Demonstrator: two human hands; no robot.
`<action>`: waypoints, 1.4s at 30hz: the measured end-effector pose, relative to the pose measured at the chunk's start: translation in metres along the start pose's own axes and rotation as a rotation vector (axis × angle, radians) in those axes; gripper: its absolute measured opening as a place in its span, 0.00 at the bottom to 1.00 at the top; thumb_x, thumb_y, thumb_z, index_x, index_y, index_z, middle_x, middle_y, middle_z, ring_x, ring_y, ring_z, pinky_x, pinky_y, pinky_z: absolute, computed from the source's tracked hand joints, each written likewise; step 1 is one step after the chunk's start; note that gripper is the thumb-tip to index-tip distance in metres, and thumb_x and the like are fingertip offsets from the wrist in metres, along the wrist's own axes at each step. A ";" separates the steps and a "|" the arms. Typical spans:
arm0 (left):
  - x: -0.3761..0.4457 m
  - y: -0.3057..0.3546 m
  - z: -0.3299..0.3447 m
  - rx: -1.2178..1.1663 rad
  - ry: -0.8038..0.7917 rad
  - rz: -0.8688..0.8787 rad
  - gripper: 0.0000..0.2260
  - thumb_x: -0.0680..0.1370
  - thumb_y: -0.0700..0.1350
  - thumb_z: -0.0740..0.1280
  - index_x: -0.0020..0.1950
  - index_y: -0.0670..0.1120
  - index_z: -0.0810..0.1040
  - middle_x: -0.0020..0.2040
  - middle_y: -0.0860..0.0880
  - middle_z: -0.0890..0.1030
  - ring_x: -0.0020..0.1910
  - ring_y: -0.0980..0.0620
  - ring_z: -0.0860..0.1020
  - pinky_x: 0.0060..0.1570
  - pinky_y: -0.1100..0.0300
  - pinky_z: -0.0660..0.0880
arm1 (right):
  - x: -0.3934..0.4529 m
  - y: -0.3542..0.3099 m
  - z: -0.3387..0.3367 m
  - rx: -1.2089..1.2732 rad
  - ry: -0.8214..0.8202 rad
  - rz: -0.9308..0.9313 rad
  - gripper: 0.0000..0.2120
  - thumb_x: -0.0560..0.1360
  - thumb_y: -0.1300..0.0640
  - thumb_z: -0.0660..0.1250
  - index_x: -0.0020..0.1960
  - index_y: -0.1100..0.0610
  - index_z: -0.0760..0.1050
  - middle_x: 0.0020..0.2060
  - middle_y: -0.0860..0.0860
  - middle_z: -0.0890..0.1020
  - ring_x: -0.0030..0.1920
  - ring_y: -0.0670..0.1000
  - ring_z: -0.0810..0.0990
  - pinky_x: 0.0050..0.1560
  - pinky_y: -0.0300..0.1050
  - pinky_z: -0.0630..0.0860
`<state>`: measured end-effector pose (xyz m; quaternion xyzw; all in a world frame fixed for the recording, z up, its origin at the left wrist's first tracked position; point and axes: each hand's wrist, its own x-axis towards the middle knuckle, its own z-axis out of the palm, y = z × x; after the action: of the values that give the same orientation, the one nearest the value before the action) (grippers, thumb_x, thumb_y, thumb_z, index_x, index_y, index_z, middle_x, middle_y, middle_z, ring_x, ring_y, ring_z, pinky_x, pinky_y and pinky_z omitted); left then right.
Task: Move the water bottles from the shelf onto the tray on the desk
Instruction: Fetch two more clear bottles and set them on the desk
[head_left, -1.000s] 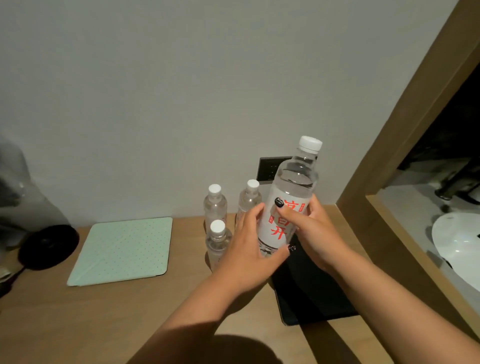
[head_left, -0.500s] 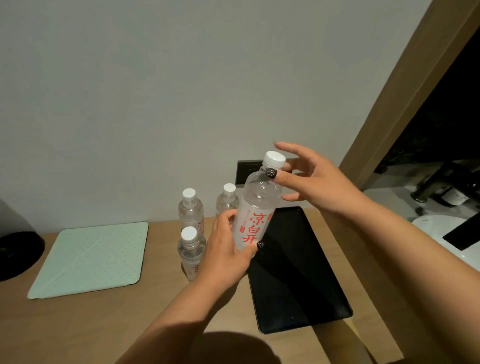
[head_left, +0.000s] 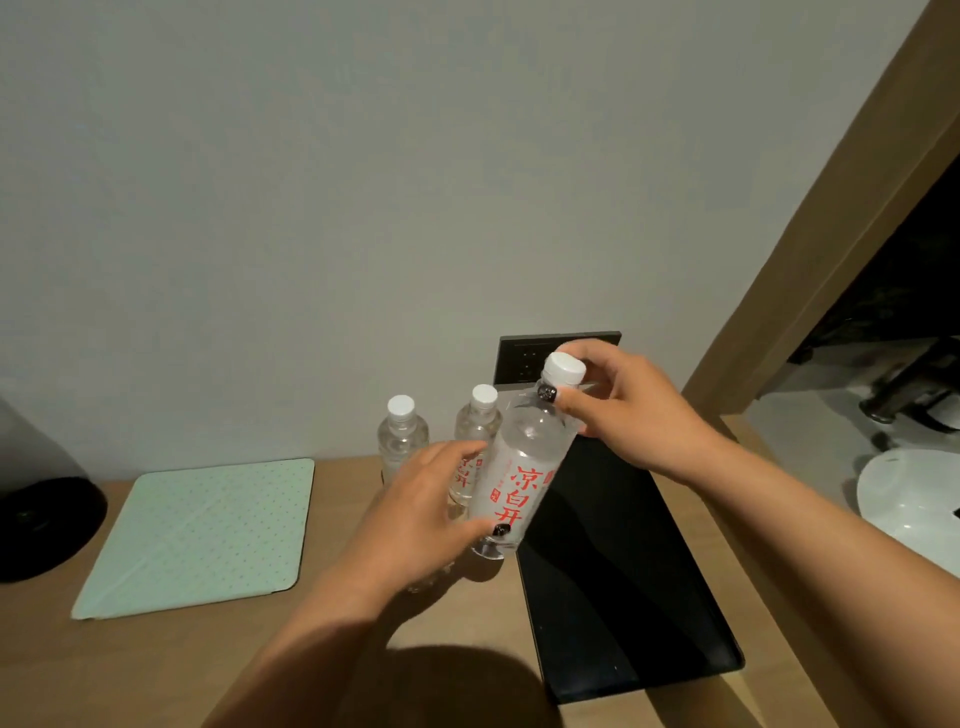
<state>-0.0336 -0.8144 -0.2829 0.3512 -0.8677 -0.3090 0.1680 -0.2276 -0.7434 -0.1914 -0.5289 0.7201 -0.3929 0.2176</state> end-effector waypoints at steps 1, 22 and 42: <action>0.000 -0.001 -0.005 0.000 0.063 0.021 0.31 0.69 0.54 0.74 0.69 0.58 0.67 0.65 0.60 0.73 0.62 0.63 0.70 0.63 0.61 0.70 | 0.001 0.003 0.006 -0.045 -0.016 -0.015 0.13 0.73 0.60 0.68 0.57 0.53 0.75 0.49 0.47 0.80 0.48 0.48 0.80 0.50 0.47 0.79; 0.026 -0.038 -0.003 0.219 -0.142 -0.178 0.21 0.68 0.41 0.74 0.57 0.53 0.73 0.61 0.50 0.75 0.56 0.49 0.75 0.52 0.55 0.75 | 0.004 0.070 0.099 -0.119 -0.121 0.134 0.17 0.75 0.57 0.66 0.63 0.49 0.69 0.59 0.47 0.77 0.60 0.47 0.75 0.59 0.44 0.75; 0.021 -0.033 -0.009 0.311 -0.157 -0.162 0.29 0.68 0.52 0.74 0.66 0.54 0.67 0.66 0.50 0.73 0.60 0.48 0.75 0.51 0.54 0.76 | -0.005 0.050 0.101 -0.076 -0.155 0.220 0.24 0.75 0.58 0.66 0.69 0.49 0.63 0.65 0.49 0.73 0.66 0.52 0.72 0.63 0.52 0.73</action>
<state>-0.0271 -0.8511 -0.2964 0.4164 -0.8844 -0.2101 0.0182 -0.1822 -0.7655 -0.2919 -0.4835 0.7692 -0.2970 0.2939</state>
